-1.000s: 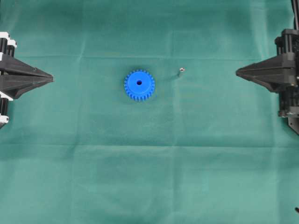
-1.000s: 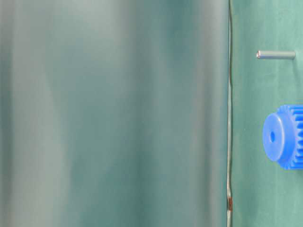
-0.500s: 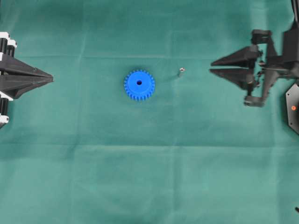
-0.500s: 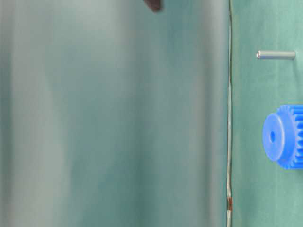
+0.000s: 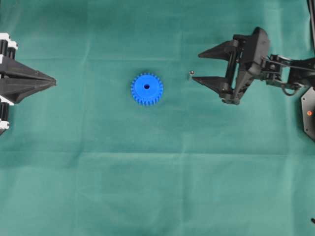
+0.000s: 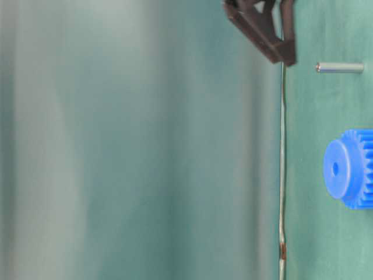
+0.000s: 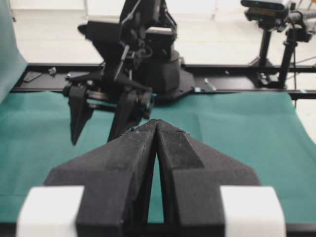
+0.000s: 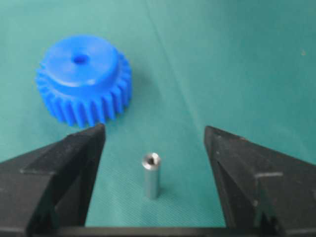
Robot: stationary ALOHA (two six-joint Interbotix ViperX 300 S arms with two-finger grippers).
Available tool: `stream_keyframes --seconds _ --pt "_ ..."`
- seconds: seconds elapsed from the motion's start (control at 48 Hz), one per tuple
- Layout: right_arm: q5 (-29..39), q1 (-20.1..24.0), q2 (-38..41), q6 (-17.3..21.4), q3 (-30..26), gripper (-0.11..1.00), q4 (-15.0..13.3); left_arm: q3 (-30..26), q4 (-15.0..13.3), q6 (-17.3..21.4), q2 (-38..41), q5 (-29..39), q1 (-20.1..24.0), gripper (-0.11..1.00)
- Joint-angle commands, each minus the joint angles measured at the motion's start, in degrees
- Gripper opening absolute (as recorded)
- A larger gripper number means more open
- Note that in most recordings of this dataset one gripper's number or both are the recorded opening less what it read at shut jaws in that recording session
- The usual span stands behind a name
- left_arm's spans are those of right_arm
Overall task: Insert the shaft placed at a random location into the center hole of the medium gear at another random location.
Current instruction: 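Move the open right gripper left toward the upright silver shaft, then close the right gripper around the silver shaft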
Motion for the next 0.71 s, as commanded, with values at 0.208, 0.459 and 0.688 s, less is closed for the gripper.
stream_keyframes --seconds 0.208,0.459,0.688 --pt "-3.34 -1.23 7.47 -0.88 -3.87 0.82 0.35 -0.97 0.18 -0.09 0.44 0.0 0.26 0.0" --pt "-3.96 -1.23 8.35 -0.97 -3.96 0.79 0.35 -0.97 0.18 -0.09 0.44 0.26 0.88 0.0" --pt "-3.6 -1.23 8.35 -1.23 -3.69 0.49 -0.88 -0.97 0.09 -0.09 0.44 1.05 1.67 0.0"
